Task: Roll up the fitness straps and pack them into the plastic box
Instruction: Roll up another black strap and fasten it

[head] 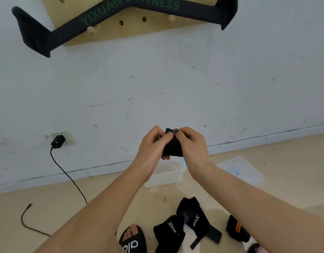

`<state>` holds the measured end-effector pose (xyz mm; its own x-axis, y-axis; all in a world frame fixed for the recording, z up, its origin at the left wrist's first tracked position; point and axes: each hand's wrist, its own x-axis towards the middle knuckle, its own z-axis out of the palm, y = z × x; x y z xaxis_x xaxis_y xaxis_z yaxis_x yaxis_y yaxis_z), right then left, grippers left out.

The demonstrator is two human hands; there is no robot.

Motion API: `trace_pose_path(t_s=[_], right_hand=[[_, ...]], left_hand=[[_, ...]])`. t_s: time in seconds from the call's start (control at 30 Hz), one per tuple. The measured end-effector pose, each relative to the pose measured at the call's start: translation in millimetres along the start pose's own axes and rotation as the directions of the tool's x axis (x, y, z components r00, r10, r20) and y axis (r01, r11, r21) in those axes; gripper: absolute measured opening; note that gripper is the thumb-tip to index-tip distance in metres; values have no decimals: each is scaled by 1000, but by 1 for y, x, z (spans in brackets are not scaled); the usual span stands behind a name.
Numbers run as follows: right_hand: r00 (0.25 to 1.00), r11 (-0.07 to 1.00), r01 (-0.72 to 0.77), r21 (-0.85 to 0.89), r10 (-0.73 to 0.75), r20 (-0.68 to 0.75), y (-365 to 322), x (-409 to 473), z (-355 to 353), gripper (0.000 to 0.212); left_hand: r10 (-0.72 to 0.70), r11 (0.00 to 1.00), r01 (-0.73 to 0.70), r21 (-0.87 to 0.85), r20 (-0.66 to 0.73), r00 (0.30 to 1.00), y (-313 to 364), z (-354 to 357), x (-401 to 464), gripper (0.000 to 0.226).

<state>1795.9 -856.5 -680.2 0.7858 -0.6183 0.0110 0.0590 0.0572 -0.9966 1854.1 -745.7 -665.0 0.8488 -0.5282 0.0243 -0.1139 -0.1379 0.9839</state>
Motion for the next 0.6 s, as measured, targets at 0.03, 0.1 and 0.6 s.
trace_pose_path(t_s=[0.03,0.1,0.6], right_hand=[[1000,1000,-2,8,3,-14,1,0,0,21],[998,1000,-2,10,2,-66,2,2,0,19],[972,977,184,-109,-198,-124,-8,0,-6,9]], left_hand=[[0,1000,0,7,-11,1000,0,2,0,29],[-4,1000,4,26,-23,1000,1,6,-1,21],[-25,999,23,-38,-66,998,5,17,3,14]])
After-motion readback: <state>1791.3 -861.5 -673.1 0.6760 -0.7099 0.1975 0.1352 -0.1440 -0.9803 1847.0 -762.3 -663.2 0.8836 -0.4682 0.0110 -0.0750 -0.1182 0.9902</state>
